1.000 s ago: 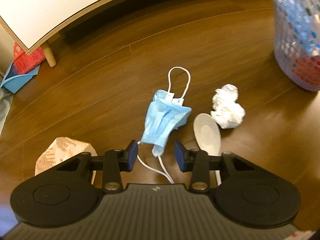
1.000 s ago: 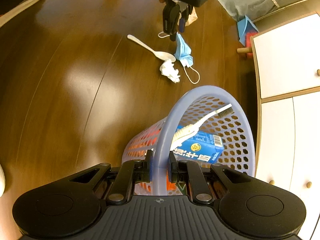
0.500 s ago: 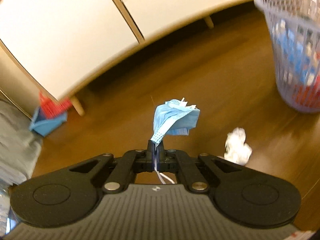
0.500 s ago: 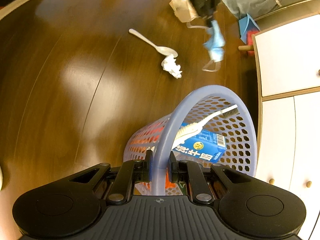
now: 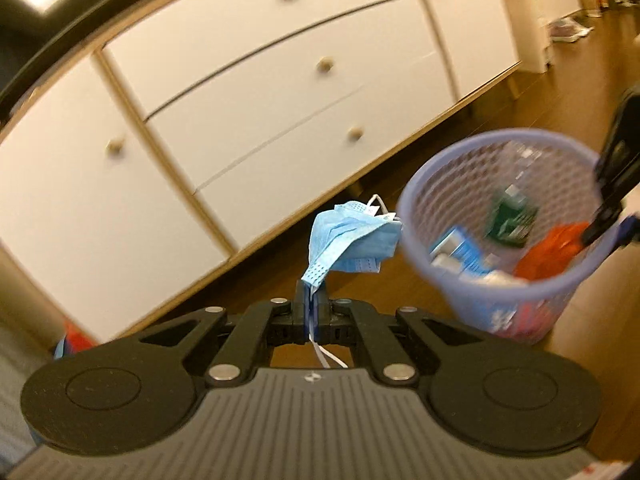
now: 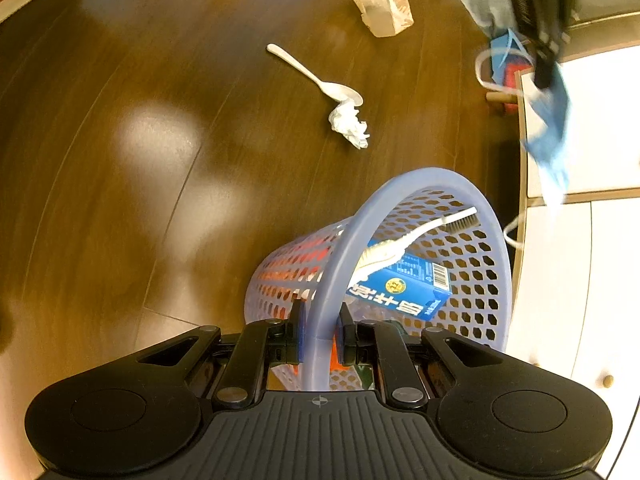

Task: Collect trash
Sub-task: 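Carry the face mask with the left gripper over the basket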

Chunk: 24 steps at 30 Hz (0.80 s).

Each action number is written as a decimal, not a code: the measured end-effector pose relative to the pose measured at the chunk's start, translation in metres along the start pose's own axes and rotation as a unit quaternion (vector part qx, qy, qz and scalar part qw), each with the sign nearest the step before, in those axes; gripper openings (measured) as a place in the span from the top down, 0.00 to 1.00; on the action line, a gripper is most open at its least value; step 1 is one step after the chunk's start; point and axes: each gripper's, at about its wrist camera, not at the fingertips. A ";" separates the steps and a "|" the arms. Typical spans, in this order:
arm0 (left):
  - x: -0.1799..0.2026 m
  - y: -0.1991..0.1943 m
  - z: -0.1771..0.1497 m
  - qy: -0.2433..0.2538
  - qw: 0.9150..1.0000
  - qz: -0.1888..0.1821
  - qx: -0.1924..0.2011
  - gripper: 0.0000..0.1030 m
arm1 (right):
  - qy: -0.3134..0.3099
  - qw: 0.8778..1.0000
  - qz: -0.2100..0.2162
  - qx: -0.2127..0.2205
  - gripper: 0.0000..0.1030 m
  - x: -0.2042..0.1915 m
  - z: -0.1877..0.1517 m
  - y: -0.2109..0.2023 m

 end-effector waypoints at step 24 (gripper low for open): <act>0.054 0.011 0.037 0.031 0.998 -0.046 0.014 0.83 | -0.045 0.999 0.000 -0.011 0.89 0.001 -0.001 -0.005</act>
Point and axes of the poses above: each gripper's, at about its wrist camera, not at the fingertips, and y roughly the way its jaws point, x to its right, z to its top, and after that the axes turned 2 degrees about z, right-handed
